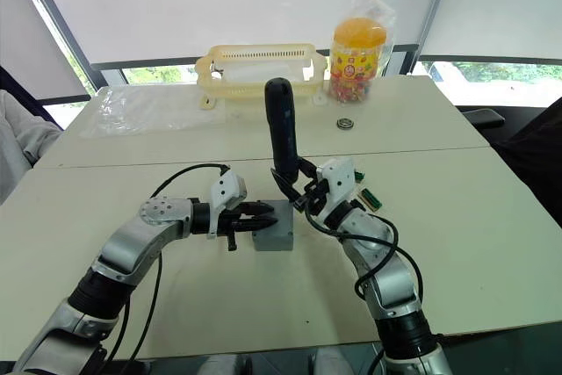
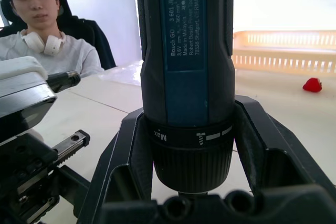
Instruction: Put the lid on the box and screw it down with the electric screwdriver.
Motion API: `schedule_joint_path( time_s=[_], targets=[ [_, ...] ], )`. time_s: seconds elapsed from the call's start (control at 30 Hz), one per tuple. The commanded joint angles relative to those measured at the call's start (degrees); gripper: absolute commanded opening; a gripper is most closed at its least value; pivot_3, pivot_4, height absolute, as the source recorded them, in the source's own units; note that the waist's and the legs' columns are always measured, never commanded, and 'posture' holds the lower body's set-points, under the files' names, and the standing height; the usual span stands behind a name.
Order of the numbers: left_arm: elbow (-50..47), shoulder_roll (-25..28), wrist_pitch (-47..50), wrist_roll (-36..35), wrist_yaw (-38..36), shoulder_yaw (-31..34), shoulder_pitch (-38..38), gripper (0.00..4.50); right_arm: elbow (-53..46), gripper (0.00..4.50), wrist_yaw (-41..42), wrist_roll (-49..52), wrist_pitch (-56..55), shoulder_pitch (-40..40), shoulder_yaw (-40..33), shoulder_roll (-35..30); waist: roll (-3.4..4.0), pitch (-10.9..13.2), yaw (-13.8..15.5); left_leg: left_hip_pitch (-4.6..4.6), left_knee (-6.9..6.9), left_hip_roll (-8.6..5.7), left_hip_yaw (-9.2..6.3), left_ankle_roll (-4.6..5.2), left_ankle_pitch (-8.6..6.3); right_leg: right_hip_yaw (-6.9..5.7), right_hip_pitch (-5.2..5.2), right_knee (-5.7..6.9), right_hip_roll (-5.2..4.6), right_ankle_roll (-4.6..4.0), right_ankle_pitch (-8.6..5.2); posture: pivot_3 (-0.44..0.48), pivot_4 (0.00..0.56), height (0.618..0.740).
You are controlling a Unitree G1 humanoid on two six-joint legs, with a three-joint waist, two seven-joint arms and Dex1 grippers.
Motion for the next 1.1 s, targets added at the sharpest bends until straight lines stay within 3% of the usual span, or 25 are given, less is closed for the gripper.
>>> schedule_joint_path(
  time_s=[0.03, 0.4, 0.67, 0.73, 0.8, 0.9, 1.1],
  targets=[
    [0.46, 0.27, 0.85, 0.88, -0.36, -1.75, 1.42, 1.25, -3.06, 1.76, -1.28, 1.34, 5.24, -5.32, -3.58, -2.03, 0.06, 0.16, 0.04, -0.04, 0.0, 0.0, 0.0, 0.0, 0.0, 0.0, -0.04, 0.0, -0.01, 0.0, 0.0, 0.0, 0.15, 0.74],
    [-2.51, 0.62, 2.08, -0.2, 1.01, 0.63, 1.97, 1.25, -5.58, 1.76, -4.68, 17.16, 19.48, -23.6, -17.89, -4.02, 0.25, 0.65, -0.09, -0.97, -0.03, -0.04, -0.06, 0.0, 0.01, -0.06, -0.98, 0.11, -0.04, 0.27, 0.16, 0.0, 0.15, 0.74],
    [-7.17, 1.47, 5.18, -2.48, 1.59, 2.87, 0.22, 1.25, -2.44, 1.76, -8.8, 24.0, 27.19, -26.52, -23.83, -5.87, 0.41, 1.04, -0.2, -1.0, -0.1, -0.04, 0.04, 0.0, 0.01, -0.13, -1.01, 0.13, -0.03, 0.26, 0.16, 0.0, 0.15, 0.74],
    [-8.36, 2.75, 5.92, -3.1, 0.61, 3.36, -0.54, 1.25, -1.91, 1.76, -9.3, 28.08, 35.31, -27.59, -26.08, -9.61, 0.58, 1.31, -0.17, -1.04, -0.08, -0.04, 0.07, 0.01, 0.01, -0.14, -1.03, 0.13, -0.02, 0.26, 0.16, 0.0, 0.15, 0.74],
    [-9.56, 5.18, 8.11, -5.88, -2.32, 5.23, -4.36, 1.25, 0.53, 1.76, -4.24, 31.66, 47.3, -28.6, -26.96, -21.29, 0.68, 1.72, 0.32, -1.12, -0.01, -0.05, 0.07, 0.01, 0.01, -0.14, -1.07, 0.14, -0.04, 0.25, 0.17, 0.0, 0.15, 0.74],
    [-10.51, 6.89, 11.33, -10.0, -5.84, 5.93, -10.25, 1.25, 4.29, 1.76, 1.42, 31.79, 56.08, -27.38, -23.75, -34.04, 0.65, 1.88, 0.61, -1.78, 0.15, -0.08, -0.11, 0.01, 0.02, -0.38, -1.48, 0.06, -0.06, 0.25, 0.17, 0.0, 0.15, 0.74],
    [-15.15, 6.33, 13.96, -14.34, -9.08, 3.18, -14.69, 1.25, 12.13, 1.76, 0.28, 30.38, 74.06, -25.14, -25.28, -44.32, 0.62, 1.91, -0.13, -2.0, -0.01, -0.13, 0.12, 0.13, -0.04, -0.26, -1.81, -0.03, -0.12, 0.33, 0.14, 0.0, 0.15, 0.74]
  ],
)
